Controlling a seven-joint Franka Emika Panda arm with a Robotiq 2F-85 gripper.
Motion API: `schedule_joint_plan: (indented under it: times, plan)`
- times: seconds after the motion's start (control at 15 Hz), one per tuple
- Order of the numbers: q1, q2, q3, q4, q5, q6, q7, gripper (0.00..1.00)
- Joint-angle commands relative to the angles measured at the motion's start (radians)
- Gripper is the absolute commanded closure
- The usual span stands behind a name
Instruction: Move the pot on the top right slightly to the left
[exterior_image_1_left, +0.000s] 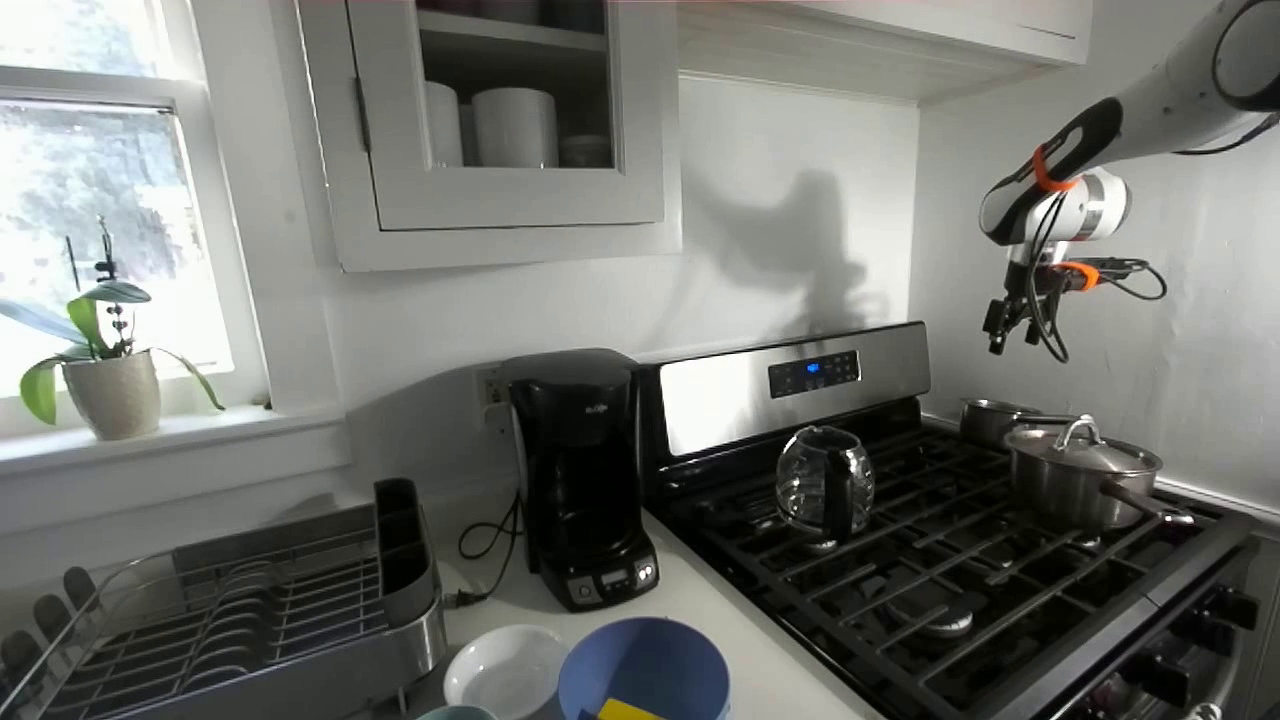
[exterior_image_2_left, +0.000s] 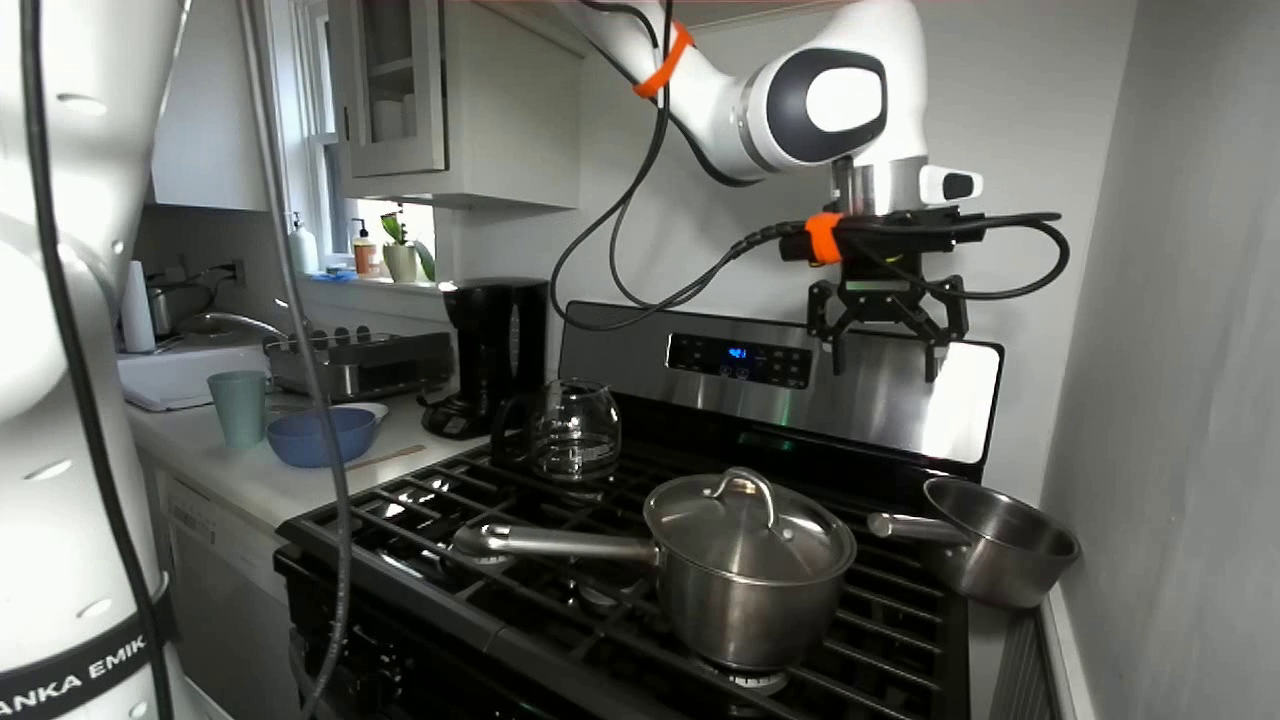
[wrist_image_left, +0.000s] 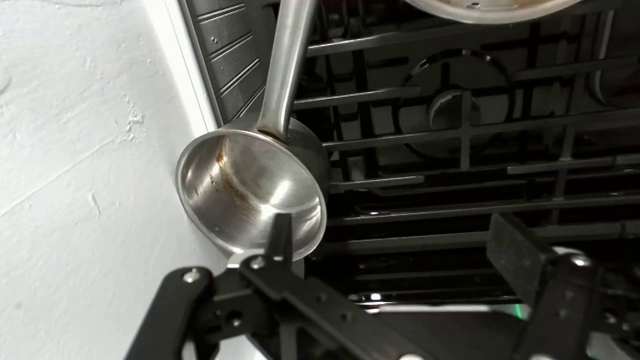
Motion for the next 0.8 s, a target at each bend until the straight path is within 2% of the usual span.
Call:
schedule_joint_plan:
  times: [0.0,0.4,0.73]
  plan:
    - [-0.077,0.122,0.065,0.117,0.031,0.009,0.006,0.00]
    - [-0.128,0.253,0.118,0.216,0.007,0.031,0.070,0.00]
    - [-0.144,0.343,0.128,0.292,-0.018,0.049,0.115,0.00]
